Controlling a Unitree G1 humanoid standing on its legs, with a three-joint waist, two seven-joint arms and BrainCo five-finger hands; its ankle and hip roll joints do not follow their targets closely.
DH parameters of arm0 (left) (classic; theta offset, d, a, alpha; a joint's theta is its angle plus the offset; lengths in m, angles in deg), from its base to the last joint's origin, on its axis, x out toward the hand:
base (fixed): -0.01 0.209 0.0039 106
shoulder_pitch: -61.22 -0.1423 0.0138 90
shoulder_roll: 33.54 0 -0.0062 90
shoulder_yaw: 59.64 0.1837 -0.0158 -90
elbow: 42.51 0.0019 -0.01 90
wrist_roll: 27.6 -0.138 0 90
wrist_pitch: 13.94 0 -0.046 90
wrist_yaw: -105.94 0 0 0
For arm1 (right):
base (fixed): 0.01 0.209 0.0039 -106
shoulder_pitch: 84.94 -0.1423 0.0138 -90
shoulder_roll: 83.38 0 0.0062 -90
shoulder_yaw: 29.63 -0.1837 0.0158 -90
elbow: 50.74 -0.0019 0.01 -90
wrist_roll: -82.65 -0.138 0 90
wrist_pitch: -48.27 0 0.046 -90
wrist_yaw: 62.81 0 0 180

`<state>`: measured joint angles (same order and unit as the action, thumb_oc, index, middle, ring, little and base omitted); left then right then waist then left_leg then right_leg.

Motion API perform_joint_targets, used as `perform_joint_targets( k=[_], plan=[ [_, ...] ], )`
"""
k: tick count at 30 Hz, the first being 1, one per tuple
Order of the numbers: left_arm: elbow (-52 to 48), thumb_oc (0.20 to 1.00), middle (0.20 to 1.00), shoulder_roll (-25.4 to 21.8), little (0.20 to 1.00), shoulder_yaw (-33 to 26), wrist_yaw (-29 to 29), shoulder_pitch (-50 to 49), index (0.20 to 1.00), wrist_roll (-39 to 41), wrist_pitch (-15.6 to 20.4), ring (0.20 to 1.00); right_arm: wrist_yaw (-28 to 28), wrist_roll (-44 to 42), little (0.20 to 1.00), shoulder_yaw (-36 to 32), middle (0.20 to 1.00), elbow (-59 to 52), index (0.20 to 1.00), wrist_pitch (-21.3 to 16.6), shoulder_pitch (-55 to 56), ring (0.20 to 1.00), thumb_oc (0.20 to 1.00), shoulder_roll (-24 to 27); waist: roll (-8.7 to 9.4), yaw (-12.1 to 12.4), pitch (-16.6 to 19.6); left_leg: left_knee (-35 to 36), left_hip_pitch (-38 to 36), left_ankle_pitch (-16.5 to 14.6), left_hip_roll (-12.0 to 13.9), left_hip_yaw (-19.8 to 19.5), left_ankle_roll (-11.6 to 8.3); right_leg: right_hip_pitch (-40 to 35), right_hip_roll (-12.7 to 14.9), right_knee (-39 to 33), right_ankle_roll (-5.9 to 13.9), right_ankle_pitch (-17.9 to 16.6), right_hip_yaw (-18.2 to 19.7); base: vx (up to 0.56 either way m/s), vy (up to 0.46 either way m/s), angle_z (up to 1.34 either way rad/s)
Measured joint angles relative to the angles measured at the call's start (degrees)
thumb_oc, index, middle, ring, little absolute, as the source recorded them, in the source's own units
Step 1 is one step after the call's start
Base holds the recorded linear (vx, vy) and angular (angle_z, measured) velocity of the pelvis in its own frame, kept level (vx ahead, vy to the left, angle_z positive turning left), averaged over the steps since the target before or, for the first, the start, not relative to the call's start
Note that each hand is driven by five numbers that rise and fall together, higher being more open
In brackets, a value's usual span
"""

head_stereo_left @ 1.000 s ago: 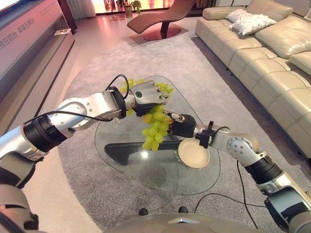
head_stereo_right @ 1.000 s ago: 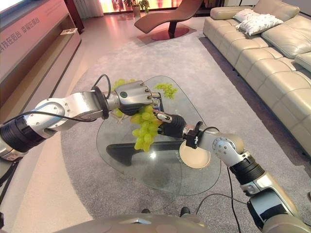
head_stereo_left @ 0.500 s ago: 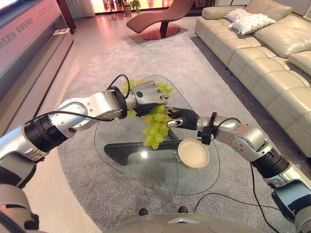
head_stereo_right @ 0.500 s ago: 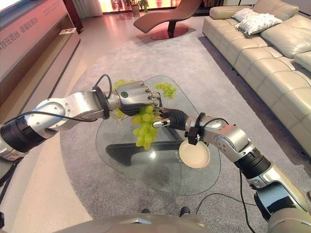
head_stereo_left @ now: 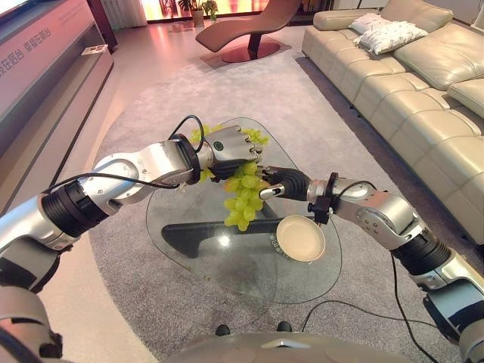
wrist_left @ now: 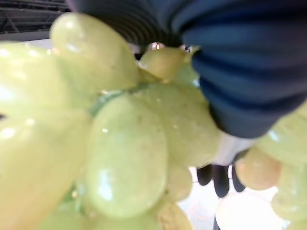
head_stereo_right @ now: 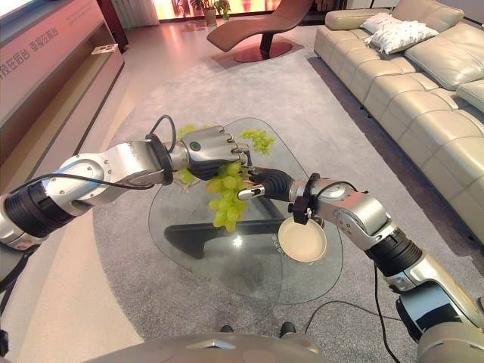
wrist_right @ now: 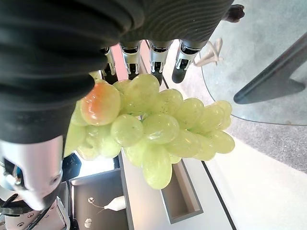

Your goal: Pick up fruits into the plate

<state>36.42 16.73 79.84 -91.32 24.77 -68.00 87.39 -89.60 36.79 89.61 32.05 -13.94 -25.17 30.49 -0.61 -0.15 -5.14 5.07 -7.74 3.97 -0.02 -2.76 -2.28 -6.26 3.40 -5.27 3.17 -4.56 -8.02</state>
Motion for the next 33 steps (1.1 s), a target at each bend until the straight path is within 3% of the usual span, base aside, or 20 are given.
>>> perform_joint_targets(
  k=[9,10,11,33],
  plan=[
    [0.0,0.2,0.2,0.43,0.2,0.0,-1.2,0.0,0.2,0.43,-1.24,0.2,0.42,-0.12,1.0,-0.07,1.0,0.0,1.0,1.3,-0.29,1.0,1.0,-0.71,0.0,0.1,0.0,0.0,-0.02,0.0,0.0,0.0,0.0,-0.01,0.0,0.0,0.0,0.0,0.0,0.0,0.0,0.0],
    [0.0,0.2,0.2,0.45,0.2,0.0,-1.21,0.0,0.2,0.44,-1.27,0.2,0.42,-0.13,0.78,-0.11,0.78,0.0,0.78,1.37,-0.29,0.78,0.78,-0.72,0.0,0.11,0.0,0.0,-0.03,0.0,0.0,0.0,0.0,-0.02,0.0,0.0,0.0,0.0,0.01,0.0,0.0,0.0],
    [0.0,0.2,0.2,0.48,0.2,0.0,-1.22,0.0,0.2,0.46,-1.29,0.2,0.42,-0.12,0.2,-0.2,0.2,0.0,0.2,1.6,-0.3,0.2,0.2,-0.81,0.0,0.14,0.0,0.0,-0.03,0.0,0.01,-0.01,0.0,-0.03,0.0,0.0,0.0,0.0,0.0,0.0,0.0,0.0],
    [-0.19,0.2,0.2,0.97,0.2,0.0,-1.86,0.0,0.2,2.26,-2.36,0.2,1.78,-0.21,0.2,-0.2,0.2,0.01,0.2,3.24,-0.69,0.2,0.2,-1.76,0.0,0.14,0.0,0.0,-0.15,0.0,0.01,0.01,0.0,-0.1,-0.02,0.0,0.0,0.0,0.04,0.0,0.0,0.0]
  ],
)
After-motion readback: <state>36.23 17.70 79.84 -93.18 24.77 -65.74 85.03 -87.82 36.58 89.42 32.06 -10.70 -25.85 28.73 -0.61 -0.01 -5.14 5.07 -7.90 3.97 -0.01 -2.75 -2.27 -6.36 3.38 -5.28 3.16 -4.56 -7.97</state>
